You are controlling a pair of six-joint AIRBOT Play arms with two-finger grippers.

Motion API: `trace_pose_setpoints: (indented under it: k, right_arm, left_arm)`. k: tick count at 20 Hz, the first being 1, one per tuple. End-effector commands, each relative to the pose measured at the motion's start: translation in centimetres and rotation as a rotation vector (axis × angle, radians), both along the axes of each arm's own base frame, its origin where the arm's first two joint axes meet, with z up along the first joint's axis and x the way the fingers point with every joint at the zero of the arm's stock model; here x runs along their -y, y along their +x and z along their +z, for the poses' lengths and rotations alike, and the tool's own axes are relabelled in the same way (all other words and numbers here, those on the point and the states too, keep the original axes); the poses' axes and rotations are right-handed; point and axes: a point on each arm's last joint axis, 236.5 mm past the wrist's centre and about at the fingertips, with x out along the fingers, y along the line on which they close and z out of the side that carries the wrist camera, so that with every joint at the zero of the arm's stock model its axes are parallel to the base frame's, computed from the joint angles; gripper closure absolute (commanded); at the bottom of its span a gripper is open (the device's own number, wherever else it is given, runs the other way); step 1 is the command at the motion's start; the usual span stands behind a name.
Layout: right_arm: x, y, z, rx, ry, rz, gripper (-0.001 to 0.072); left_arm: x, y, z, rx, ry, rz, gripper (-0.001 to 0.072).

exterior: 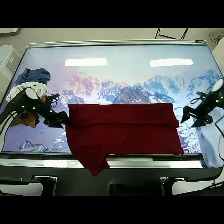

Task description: Fold the clothes and pants, and hang the long-sleeved shirts on hangers.

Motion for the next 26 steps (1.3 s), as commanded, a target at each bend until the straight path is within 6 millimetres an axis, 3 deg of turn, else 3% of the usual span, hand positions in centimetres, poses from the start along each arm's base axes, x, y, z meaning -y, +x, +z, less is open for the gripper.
trace_pose_setpoints:
  k: [1,4,6,10,13,17,18,19,20,23,26]
  right_arm:
    - [1.0,-4.4,0.6,-0.034,0.018,-0.100,0.0140]
    - [0.2,-6.2,-0.1,-0.028,0.022,-0.104,0.0141]
    - [-0.2,-6.8,-0.2,-0.037,0.031,-0.105,0.0141]
    - [-0.6,-7.5,0.1,-0.059,0.042,-0.101,0.0141]
    - [-0.8,-7.9,-0.3,-0.061,0.042,-0.099,0.0141]
    - [-1.4,-9.1,-1.7,-0.094,0.058,-0.098,0.0141]
    - [-1.6,-9.4,-2.2,-0.098,0.059,-0.099,0.0141]
    - [-1.8,-9.7,-2.7,-0.105,0.062,-0.101,0.0140]
    - [-2.0,-10.2,-3.3,-0.115,0.067,-0.102,0.0140]
    - [-3.1,-11.3,-5.1,-0.121,0.095,-0.094,0.0083]
    - [-4.4,-11.5,-6.4,-0.097,0.139,-0.085,0.0082]
  left_arm:
    - [1.1,-6.2,-1.2,-0.042,-0.060,0.022,0.0189]
    - [4.3,-12.2,-2.1,-0.039,-0.193,0.044,0.0217]
    - [5.5,-13.7,-2.2,-0.023,-0.240,0.081,0.0217]
    - [7.2,-14.5,-2.8,-0.023,-0.253,0.074,0.0220]
    - [8.9,-14.2,-3.7,0.004,-0.212,0.070,0.0283]
    - [10.5,-16.0,-4.4,-0.040,-0.183,0.011,0.0356]
    - [10.7,-16.3,-4.5,-0.048,-0.177,0.006,0.0520]
    - [10.8,-16.3,-4.5,-0.048,-0.176,0.006,0.0641]
    - [10.7,-16.2,-4.5,-0.047,-0.176,0.008,0.0680]
    - [10.3,-16.4,-4.6,-0.046,-0.162,-0.008,0.0680]
    - [10.1,-16.5,-4.7,-0.046,-0.156,-0.015,0.0680]
